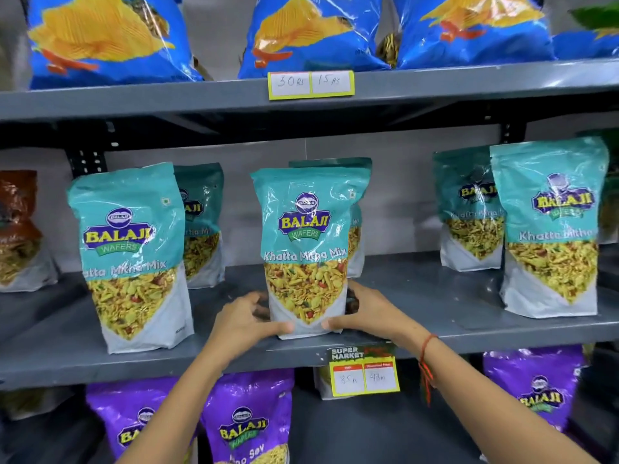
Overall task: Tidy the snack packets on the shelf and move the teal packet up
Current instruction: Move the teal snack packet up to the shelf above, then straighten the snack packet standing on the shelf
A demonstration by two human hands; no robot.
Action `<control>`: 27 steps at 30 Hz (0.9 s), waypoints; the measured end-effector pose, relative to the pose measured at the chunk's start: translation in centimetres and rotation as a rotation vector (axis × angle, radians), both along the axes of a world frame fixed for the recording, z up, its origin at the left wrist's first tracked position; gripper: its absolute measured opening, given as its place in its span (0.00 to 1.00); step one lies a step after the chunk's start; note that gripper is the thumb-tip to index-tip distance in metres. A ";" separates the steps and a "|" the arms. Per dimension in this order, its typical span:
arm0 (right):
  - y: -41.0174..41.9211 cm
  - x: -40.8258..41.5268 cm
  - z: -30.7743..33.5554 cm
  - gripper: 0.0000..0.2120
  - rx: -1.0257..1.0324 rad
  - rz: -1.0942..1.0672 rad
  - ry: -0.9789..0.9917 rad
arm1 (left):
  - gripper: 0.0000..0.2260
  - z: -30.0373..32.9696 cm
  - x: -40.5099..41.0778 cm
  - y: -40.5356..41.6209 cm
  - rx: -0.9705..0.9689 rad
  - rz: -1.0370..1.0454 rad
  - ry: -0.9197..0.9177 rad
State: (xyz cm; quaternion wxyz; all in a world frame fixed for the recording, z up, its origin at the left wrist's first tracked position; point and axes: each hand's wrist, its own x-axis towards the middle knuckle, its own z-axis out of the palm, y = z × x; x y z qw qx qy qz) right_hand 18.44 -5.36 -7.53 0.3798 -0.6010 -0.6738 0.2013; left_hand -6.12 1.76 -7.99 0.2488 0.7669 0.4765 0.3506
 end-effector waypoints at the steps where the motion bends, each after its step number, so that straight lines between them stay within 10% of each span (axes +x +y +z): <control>1: -0.2 0.4 0.0 0.31 -0.006 -0.007 0.018 | 0.26 0.1 0.5 -0.1 0.002 -0.004 0.010; 19: -2.3 6.1 -0.1 0.37 -0.039 -0.076 0.168 | 0.31 0.3 7.0 -1.6 0.027 -0.024 0.071; 23: -3.7 4.0 -0.6 0.42 0.246 -0.294 0.311 | 0.30 0.1 5.3 -3.3 0.085 0.035 -0.077; 27: -6.8 -0.6 -2.0 0.23 0.784 -0.503 0.242 | 0.11 -1.9 2.2 -6.3 0.321 0.181 -0.415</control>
